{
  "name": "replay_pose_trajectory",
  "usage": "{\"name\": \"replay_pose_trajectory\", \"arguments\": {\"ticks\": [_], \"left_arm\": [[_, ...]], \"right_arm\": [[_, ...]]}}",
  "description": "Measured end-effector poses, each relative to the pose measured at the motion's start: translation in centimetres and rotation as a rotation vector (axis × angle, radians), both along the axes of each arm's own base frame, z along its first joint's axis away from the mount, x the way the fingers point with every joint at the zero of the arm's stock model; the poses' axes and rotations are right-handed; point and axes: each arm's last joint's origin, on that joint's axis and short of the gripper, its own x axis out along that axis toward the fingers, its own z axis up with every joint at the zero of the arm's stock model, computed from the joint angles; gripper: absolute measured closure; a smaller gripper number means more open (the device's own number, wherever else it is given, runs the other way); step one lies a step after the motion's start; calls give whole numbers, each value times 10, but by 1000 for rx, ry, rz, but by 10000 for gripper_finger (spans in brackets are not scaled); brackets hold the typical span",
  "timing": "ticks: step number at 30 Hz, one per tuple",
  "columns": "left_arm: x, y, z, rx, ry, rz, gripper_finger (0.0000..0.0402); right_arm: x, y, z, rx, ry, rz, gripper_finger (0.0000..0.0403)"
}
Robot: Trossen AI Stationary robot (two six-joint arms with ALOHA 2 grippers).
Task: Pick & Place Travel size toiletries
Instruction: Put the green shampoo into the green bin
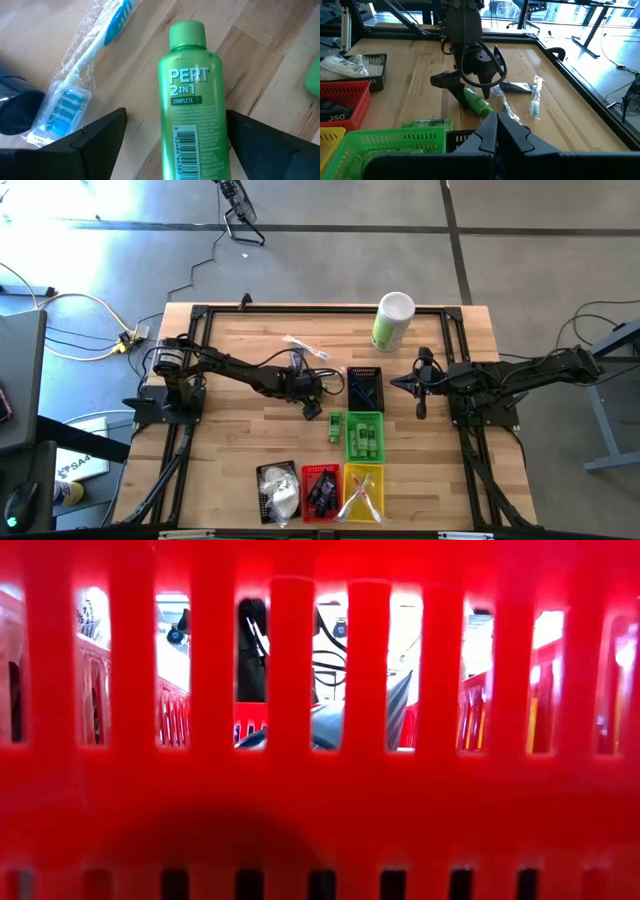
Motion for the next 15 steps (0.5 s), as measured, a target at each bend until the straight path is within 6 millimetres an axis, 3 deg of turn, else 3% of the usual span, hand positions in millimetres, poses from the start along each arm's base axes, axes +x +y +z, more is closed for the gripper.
{"name": "replay_pose_trajectory", "arguments": {"ticks": [9, 15], "left_arm": [[0, 0, 0, -4, 0, -2, 73], [0, 0, 0, -1, 4, -6, 118]], "right_arm": [[0, 0, 0, 0, 0, 0, 398], [0, 0, 0, 0, -1, 0, 398]]}}
